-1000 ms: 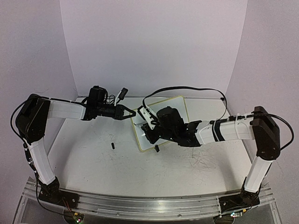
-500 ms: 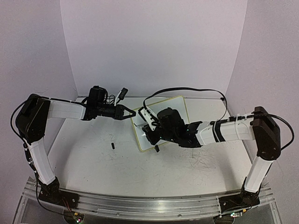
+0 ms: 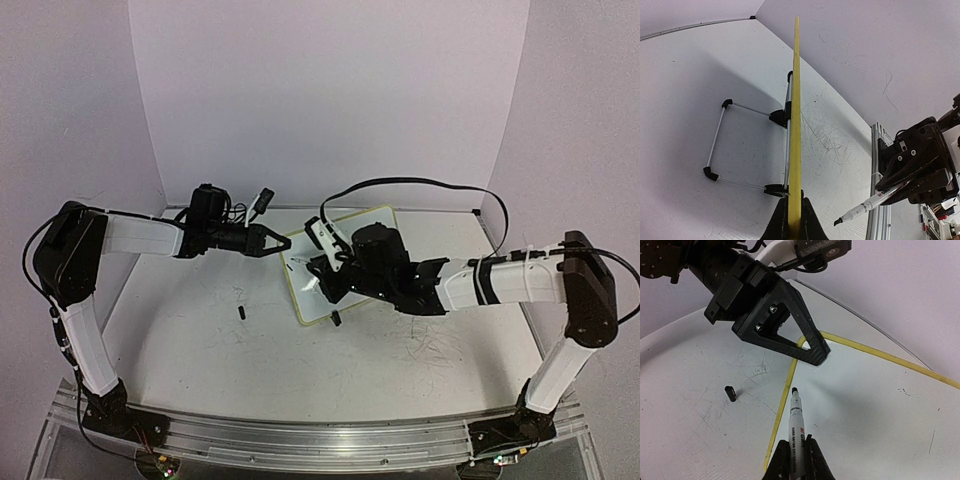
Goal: Write a sentence on the whiteboard
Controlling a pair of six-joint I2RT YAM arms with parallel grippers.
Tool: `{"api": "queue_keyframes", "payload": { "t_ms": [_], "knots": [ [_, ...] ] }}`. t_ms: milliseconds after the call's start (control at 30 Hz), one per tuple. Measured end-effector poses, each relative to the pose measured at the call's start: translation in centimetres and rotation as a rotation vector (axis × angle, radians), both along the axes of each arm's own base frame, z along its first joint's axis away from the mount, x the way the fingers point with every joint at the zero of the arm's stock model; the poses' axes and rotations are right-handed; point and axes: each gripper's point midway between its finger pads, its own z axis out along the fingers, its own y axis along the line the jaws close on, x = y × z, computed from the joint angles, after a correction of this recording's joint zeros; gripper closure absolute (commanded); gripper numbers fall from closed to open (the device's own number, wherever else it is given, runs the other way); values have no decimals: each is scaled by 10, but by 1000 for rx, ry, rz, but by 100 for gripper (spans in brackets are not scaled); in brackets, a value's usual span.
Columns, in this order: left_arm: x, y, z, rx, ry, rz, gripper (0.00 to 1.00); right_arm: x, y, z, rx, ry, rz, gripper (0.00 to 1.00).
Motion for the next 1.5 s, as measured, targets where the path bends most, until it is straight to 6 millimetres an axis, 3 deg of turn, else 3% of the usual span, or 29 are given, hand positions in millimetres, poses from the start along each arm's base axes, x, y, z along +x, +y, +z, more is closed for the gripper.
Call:
{"api": "queue_keyframes", "payload": {
  "t_ms": [500, 1500],
  "knots": [
    [0, 0, 0, 0, 0, 0, 100, 6, 3, -20, -31, 24, -24, 100],
    [0, 0, 0, 0, 0, 0, 100, 18, 3, -22, -40, 18, -57, 100]
  ]
}}
